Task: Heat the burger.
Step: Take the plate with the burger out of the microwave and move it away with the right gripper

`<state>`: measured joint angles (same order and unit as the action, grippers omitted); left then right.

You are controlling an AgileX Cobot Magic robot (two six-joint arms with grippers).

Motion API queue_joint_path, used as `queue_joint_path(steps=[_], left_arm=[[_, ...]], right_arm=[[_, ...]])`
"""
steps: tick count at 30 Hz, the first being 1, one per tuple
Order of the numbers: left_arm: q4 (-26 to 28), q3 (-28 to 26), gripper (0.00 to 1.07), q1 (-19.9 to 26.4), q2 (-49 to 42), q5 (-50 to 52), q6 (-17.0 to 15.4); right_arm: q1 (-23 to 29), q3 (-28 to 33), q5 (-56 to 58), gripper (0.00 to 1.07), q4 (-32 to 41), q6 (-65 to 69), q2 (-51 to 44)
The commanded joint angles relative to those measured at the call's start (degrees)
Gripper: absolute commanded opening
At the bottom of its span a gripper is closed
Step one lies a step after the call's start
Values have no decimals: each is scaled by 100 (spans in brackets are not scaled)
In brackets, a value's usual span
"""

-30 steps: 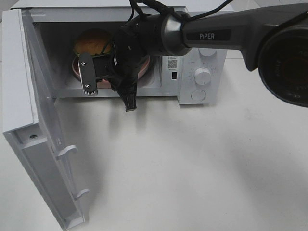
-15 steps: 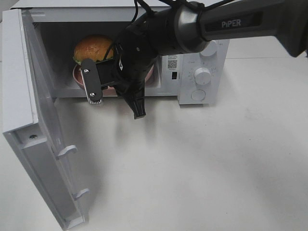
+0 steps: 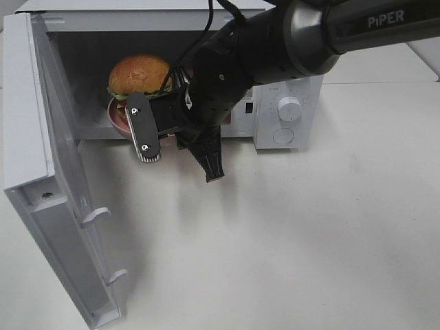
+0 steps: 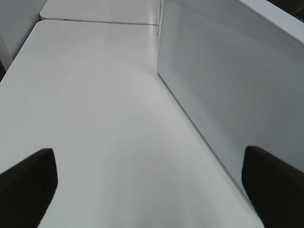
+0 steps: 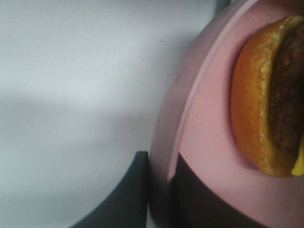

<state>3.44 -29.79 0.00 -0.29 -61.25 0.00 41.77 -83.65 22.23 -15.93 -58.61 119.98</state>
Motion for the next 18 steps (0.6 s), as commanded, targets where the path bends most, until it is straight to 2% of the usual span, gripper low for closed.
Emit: queue_joint_path(steps=[1, 18], left_arm=[[11, 17, 98, 0, -92, -11, 0], [11, 17, 98, 0, -92, -11, 0]], right_arm=[[115, 275, -533, 0, -86, -6, -413], [178, 1736, -1083, 0, -92, -6, -1495]])
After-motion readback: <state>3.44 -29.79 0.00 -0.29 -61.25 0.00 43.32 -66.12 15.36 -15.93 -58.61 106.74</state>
